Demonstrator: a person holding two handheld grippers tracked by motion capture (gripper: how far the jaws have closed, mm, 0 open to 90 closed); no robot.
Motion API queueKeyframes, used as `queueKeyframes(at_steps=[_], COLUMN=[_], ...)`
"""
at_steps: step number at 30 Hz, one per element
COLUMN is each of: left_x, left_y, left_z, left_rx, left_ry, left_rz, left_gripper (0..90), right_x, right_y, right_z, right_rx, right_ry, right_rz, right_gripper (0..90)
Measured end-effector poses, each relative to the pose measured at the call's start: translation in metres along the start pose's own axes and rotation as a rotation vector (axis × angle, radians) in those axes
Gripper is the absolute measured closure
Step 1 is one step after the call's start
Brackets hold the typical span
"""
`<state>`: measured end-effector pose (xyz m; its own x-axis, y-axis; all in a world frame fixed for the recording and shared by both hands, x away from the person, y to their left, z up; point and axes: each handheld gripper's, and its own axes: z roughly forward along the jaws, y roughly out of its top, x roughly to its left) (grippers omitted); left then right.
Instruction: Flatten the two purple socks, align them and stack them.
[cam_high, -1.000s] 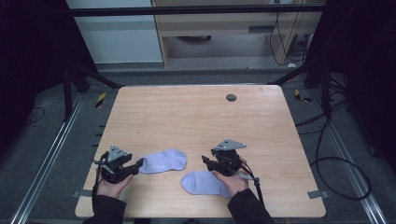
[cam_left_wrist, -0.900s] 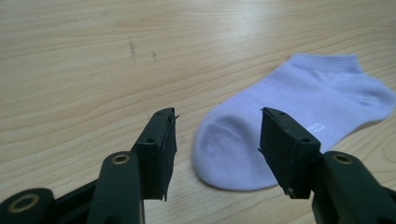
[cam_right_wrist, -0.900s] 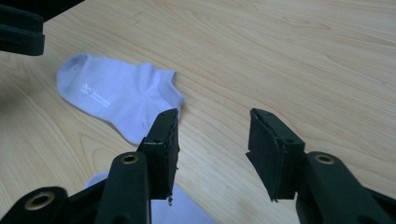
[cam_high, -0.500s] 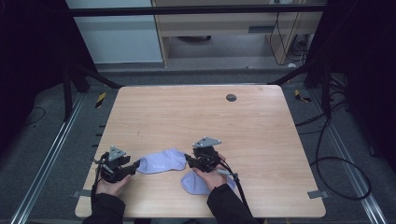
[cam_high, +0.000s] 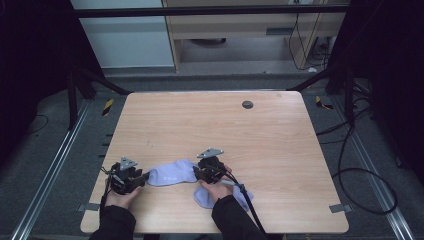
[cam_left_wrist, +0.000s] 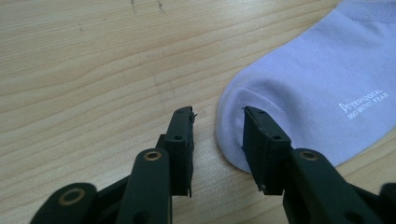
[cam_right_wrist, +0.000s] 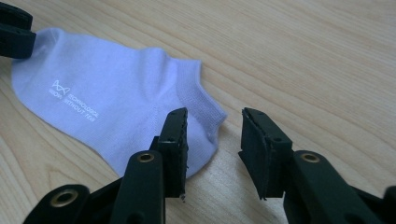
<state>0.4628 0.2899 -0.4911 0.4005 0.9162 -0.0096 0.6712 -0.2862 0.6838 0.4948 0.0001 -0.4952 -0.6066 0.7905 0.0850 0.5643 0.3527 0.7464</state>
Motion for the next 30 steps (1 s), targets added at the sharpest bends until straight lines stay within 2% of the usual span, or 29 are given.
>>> queueKeyframes(at_steps=[6, 10, 12, 15, 18, 20, 22, 24, 30], left_x=[-0.003, -0.004, -0.005, -0.005, -0.004, -0.005, -0.006, -0.009, -0.022], left_y=[0.0, 0.001, 0.001, 0.002, 0.002, 0.004, 0.005, 0.008, 0.016], left_z=[0.001, 0.002, 0.002, 0.001, -0.002, -0.008, -0.01, -0.017, -0.032], left_rx=[0.004, 0.009, 0.01, 0.009, -0.001, -0.032, -0.042, -0.069, -0.131], left_ry=[-0.018, -0.03, -0.033, -0.034, -0.037, -0.053, -0.059, -0.071, -0.101], left_rz=[-0.013, -0.022, -0.024, -0.026, -0.032, -0.046, -0.047, -0.042, -0.035], left_gripper=[73.5, 81.1, 84.2, 85.6, 85.9, 86.0, 86.0, 86.1, 86.1], right_x=[0.002, 0.003, 0.005, 0.008, 0.007, 0.006, 0.005, 0.005, 0.002], right_y=[-0.002, -0.003, -0.003, -0.003, -0.002, -0.001, -0.001, 0.002, 0.008], right_z=[0.005, 0.007, 0.007, 0.006, 0.005, -0.001, -0.003, -0.014, -0.038], right_rx=[0.017, 0.018, 0.022, 0.02, 0.014, -0.006, -0.01, -0.033, -0.065], right_ry=[-0.001, -0.009, -0.003, -0.008, -0.006, 0.006, 0.009, 0.027, 0.055], right_rz=[-0.005, -0.026, -0.021, -0.036, -0.038, -0.026, -0.026, -0.019, -0.037], right_gripper=[67.8, 76.4, 81.2, 86.7, 87.4, 87.7, 87.8, 88.0, 87.9])
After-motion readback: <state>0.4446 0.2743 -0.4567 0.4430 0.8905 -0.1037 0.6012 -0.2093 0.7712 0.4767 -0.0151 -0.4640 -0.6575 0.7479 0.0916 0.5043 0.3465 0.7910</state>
